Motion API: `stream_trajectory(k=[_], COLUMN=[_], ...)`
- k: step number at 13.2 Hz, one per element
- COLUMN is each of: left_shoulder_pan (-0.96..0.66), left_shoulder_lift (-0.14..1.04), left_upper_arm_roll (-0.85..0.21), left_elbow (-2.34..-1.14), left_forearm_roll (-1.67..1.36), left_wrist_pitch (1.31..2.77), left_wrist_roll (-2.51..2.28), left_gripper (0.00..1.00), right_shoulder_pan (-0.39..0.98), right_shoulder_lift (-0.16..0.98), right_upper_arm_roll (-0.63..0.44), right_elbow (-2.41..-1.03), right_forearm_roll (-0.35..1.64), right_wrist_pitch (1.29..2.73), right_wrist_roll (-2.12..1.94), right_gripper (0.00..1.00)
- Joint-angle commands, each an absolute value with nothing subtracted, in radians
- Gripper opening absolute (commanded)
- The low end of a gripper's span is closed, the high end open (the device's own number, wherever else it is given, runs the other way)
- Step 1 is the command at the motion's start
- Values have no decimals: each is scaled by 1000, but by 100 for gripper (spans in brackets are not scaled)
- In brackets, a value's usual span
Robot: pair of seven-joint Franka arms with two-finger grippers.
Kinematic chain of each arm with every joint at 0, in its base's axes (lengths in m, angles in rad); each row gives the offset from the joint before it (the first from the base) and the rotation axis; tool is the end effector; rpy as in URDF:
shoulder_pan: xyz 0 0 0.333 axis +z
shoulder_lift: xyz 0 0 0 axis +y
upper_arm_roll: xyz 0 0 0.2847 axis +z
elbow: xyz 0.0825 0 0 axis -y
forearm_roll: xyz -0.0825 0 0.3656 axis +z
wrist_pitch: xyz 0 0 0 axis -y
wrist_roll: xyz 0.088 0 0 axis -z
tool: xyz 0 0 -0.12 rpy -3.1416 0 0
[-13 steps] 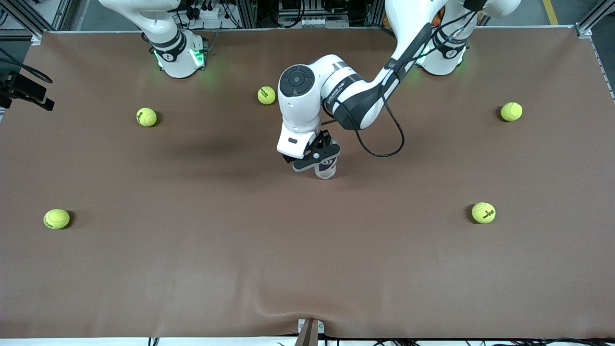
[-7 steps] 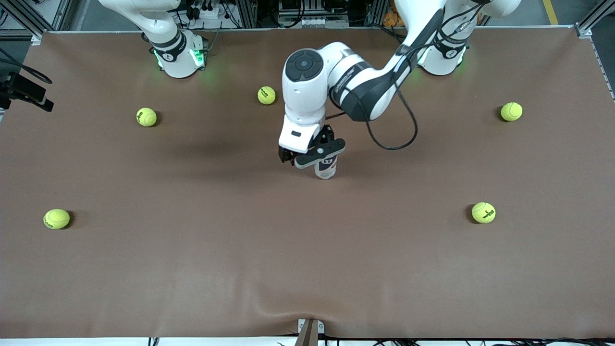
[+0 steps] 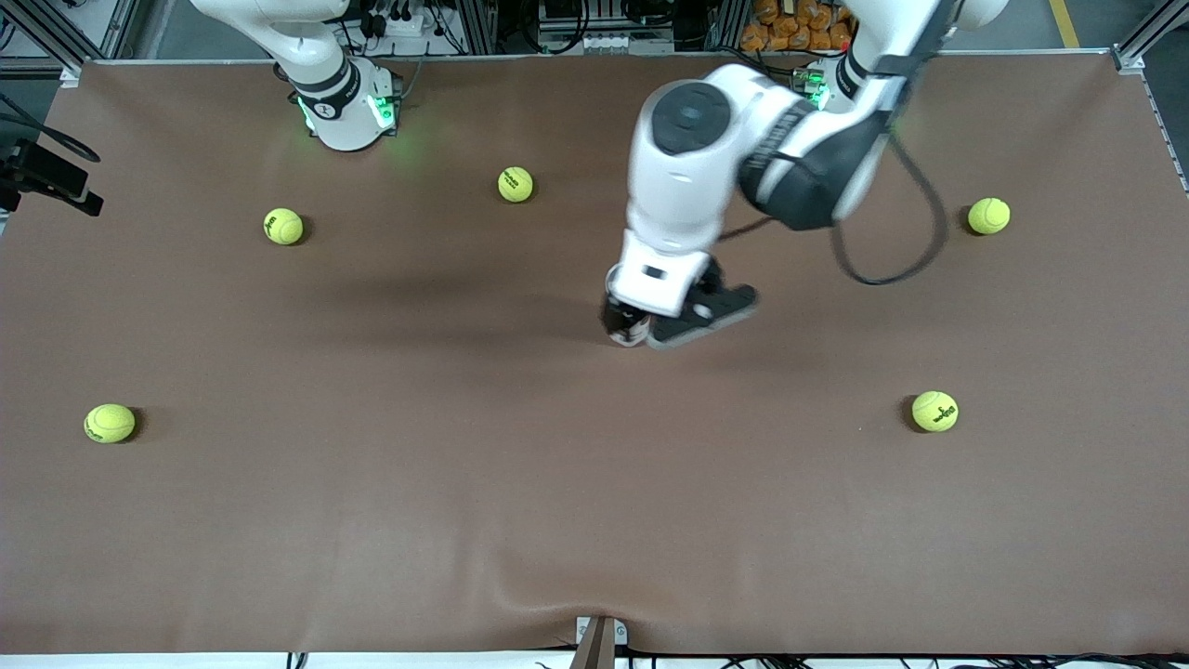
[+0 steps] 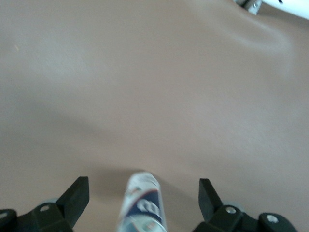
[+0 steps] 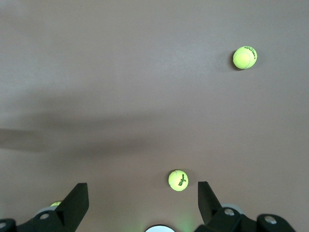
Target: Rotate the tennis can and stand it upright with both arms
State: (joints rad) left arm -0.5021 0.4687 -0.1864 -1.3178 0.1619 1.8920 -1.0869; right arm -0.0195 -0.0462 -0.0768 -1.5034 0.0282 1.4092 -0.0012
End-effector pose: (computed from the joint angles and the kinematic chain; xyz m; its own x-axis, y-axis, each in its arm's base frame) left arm 0.5454 -0.4011 0.4463 0.9206 0.3723 0.1181 0.3670 -0.9280 0.0646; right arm 0.5033 -0.0458 0.6205 0.9948 -0.0901 -0.0480 -0.0917 -0.9953 -0.0316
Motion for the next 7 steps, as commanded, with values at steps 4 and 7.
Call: stream_trajectory(k=[4,7], left_shoulder_pan=[-333,-201], left_shoulder_lift=[423,402], left_upper_arm_roll=[-198,-202], left_elbow=[-1335,-1338], left_forearm_roll=[123,55], left_wrist_pitch=[1870,1838], left_wrist_roll=[-800,-573], left_gripper=[100,100], right_shoulder_pan=[-23,-25], right_shoulder_lift=[-48,-51], right_upper_arm_roll=[-71,-71], right_elbow=[-1497,-1496], right_forearm_roll=[48,49], right_wrist_pitch=[1419,1417], right_wrist_roll=[11,14], right_gripper=[100,100])
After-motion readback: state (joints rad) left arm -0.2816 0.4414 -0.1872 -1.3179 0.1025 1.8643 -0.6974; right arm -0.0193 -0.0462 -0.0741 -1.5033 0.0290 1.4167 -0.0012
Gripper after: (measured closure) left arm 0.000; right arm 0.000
